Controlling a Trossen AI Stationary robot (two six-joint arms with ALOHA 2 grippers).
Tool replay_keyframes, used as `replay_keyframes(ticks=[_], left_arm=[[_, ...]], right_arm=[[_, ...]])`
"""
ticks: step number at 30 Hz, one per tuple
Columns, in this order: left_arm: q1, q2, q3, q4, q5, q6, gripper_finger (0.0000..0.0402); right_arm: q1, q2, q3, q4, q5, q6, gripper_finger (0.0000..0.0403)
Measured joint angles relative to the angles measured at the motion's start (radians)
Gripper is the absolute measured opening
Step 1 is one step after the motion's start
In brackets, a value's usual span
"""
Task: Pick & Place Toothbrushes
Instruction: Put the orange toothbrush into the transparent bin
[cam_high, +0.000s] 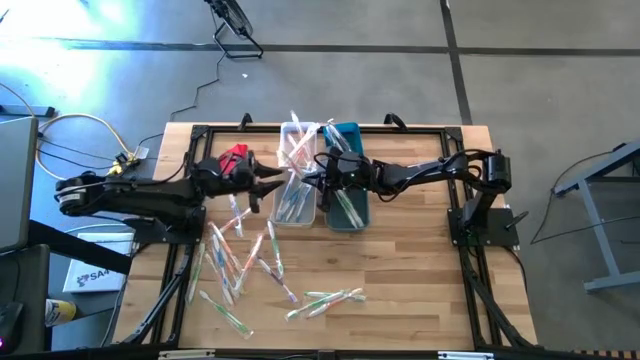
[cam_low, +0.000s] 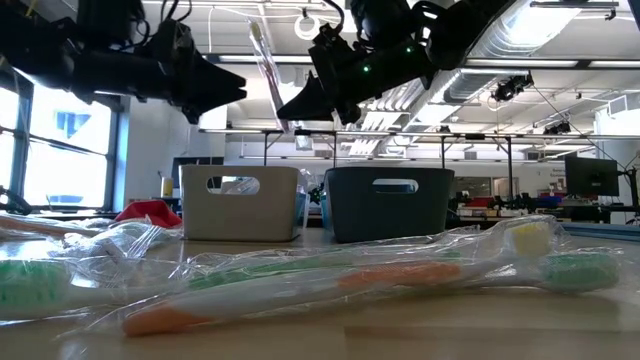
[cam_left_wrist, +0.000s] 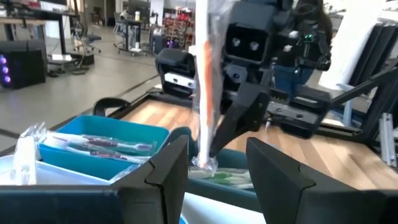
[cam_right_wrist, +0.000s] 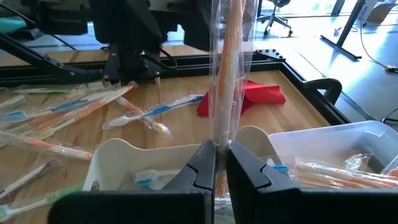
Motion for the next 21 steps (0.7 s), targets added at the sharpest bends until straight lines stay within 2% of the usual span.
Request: replay_keyframes(ticks=[7,21], left_arm=[[0.0,0.098,0.057,-0.002,-0.007,0.0,0.0159],[0.0,0.108,0.066,0.052,-0.008,0.0,0.0159]], right_arm=[[0.0,0.0,0.0,-0.039,0.0,0.004,0.0011],[0.0,0.0,0.0,-0.126,-0.005,0.019,0.0011]])
